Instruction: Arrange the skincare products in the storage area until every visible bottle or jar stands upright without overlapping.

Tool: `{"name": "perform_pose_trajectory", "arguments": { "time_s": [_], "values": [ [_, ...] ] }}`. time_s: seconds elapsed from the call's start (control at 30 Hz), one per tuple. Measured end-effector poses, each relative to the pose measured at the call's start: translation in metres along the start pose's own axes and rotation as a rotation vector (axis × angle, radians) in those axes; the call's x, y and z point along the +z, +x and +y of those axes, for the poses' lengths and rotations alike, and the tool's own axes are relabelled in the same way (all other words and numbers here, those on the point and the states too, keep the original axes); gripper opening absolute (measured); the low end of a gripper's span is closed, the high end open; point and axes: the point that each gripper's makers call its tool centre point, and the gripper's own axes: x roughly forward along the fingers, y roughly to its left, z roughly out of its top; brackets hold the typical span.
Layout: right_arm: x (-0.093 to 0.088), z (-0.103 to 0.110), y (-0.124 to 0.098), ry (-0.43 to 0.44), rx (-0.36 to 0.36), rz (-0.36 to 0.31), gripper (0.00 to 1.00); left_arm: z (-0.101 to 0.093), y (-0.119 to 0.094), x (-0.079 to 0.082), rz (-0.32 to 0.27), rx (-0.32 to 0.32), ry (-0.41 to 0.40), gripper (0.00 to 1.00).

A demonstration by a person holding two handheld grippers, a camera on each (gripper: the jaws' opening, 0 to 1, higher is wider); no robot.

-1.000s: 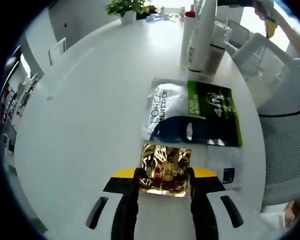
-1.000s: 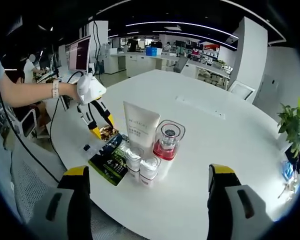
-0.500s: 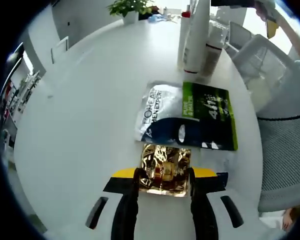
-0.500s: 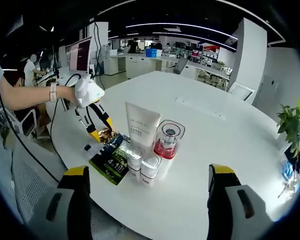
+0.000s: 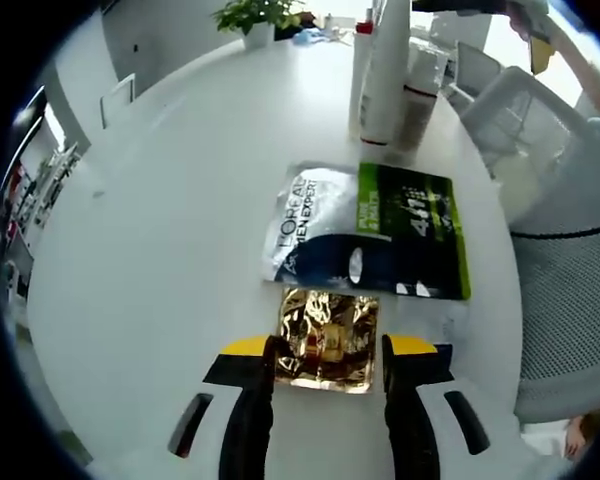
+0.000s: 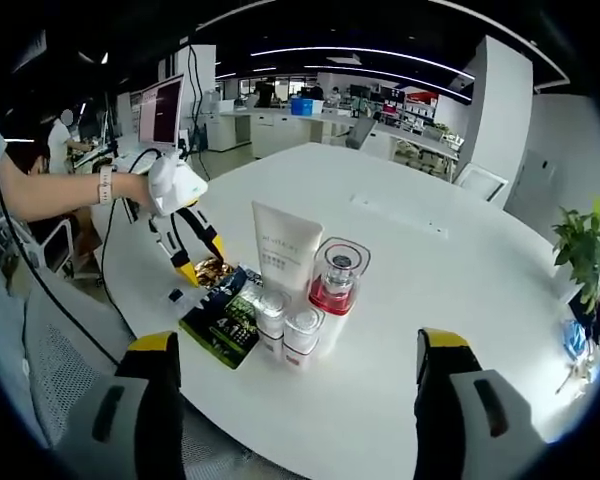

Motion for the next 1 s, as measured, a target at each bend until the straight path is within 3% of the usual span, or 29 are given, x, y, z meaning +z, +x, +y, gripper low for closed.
{"name": "perform_pose_trajectory", "arguments": {
  "time_s": [0.63,1.0],
  "values": [
    [0.003,0.001,-0.007,-0.001,-0.002,-0.027,0.98,0.001,-0.022,0.014,-0.029,0.064,0.001,0.44],
    [0.007,0.002,-0.009,-0.021,0.006,-0.035,0.99,-0.012,-0.043,0.037,-0.106,0.103,-0.061,0.50]
  ]
}}
